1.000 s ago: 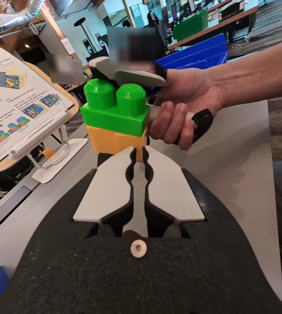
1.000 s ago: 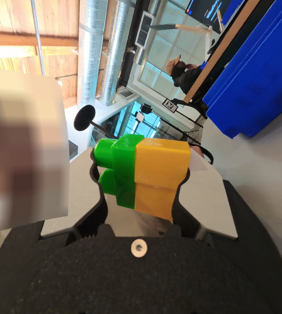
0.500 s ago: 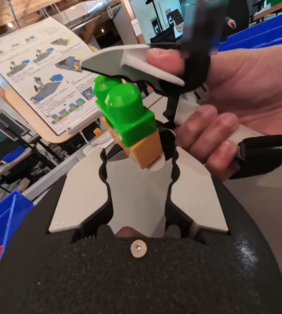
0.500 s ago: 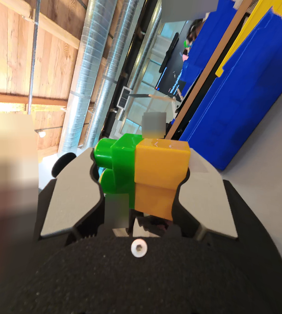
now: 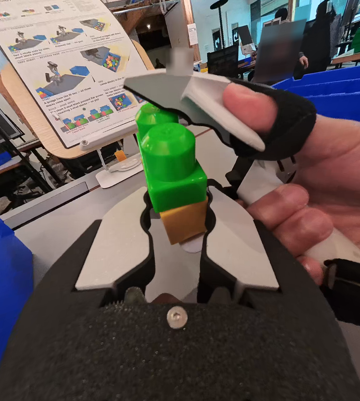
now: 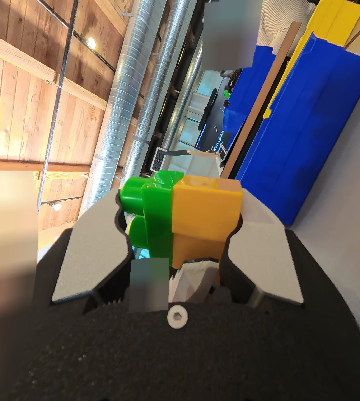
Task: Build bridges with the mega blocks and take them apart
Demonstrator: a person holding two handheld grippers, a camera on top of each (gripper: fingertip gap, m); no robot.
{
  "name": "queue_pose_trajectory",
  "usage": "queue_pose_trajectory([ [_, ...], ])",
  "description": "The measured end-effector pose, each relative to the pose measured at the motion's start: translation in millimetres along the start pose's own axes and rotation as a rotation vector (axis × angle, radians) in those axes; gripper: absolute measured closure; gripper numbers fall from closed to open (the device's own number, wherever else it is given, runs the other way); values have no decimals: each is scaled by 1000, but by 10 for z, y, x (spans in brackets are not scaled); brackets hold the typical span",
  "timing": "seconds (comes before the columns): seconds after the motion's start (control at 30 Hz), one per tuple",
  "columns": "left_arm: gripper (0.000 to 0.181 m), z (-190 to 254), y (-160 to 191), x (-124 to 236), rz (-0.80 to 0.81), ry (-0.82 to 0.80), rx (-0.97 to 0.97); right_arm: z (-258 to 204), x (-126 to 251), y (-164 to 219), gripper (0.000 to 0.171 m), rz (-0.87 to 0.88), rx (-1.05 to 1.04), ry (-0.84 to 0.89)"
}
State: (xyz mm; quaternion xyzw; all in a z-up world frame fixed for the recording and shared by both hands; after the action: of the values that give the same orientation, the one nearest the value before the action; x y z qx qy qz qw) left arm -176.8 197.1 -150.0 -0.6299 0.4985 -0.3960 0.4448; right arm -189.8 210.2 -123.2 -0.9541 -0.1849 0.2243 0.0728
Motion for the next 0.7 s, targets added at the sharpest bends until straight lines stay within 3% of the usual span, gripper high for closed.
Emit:
queue_pose_trajectory([
  [0.3, 135, -34, -15, 24, 15, 66, 25, -17, -7, 4, 74, -26, -57, -49],
  [0.43, 135, -26, -20, 64, 39, 151, 69, -9, 53, -29, 63, -64, -18, -46],
  [0.57, 135, -38, -11, 129, 48, 292, 142, -36, 229, -88, 58, -164, 154, -24],
  [0.7, 136, -34, -30, 237, 56, 499, 206, -16, 560, -131, 77, -399, 525, 33],
])
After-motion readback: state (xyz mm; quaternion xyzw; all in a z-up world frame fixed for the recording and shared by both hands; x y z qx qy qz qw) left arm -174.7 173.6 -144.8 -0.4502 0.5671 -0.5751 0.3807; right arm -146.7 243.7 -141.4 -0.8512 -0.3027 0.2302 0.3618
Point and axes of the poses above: each gripper's, where its closed fingertips meet, x back along the fingers, y out of its underside, z = x × y across the jaws, the point moved 3 cm from there along x, back along the fingers, and after that the axes turned 1 degree about -x, right-handed, at the moved point
